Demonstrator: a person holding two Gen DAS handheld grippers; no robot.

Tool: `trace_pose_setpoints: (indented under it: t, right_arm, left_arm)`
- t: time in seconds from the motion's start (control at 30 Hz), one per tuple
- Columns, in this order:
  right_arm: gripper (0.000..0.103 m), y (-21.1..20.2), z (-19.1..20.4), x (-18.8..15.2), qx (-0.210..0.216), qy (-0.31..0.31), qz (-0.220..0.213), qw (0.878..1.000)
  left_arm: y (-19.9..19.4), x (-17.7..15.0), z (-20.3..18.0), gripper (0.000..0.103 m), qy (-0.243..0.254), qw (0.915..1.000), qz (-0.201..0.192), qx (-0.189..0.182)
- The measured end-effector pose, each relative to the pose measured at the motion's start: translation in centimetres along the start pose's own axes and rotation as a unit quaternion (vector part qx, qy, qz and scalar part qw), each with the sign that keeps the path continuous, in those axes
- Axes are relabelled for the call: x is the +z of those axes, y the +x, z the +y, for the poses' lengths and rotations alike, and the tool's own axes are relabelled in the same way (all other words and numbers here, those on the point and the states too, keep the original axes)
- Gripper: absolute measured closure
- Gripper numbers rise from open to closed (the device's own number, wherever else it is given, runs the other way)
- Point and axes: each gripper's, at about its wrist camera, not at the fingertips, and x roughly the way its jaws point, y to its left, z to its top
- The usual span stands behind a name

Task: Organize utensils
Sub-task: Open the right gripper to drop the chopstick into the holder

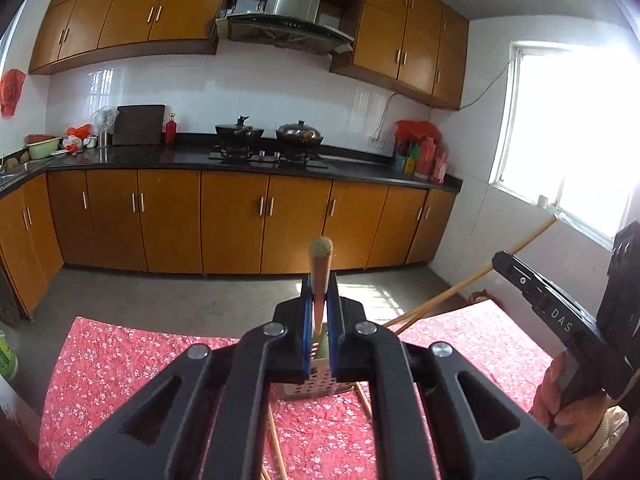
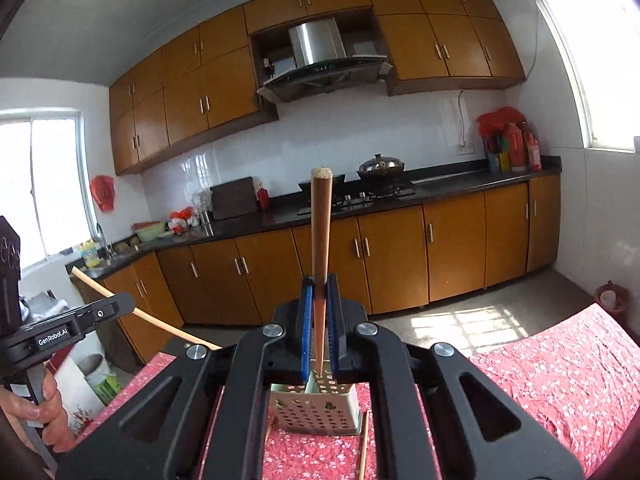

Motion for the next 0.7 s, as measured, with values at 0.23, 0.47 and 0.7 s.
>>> trace_pose_setpoints:
  t: [0.23,0.47,0.7]
  right_arm:
    - [0.096,5.5,-0.2,-1.9,-0.012,-0.003,0.07,0.997]
    - [0.095,6.4,0.2,-2.7,-0.015,-0.009,0.091,0.996]
    - [0.08,5.1,0.2,-2.2,-0.022,-0.01,0.074,0.997]
  left_arm:
    - [6.0,-1.2,0.0,0.096,0.008,0.9982,0.058,0.013]
    - [8.2,-1.8,0.4,0.095,-0.003,0.9974,0.072,0.009]
    - [6.7,-1.5,1.2,0.082,-0.02,0.9982,0.056,0.009]
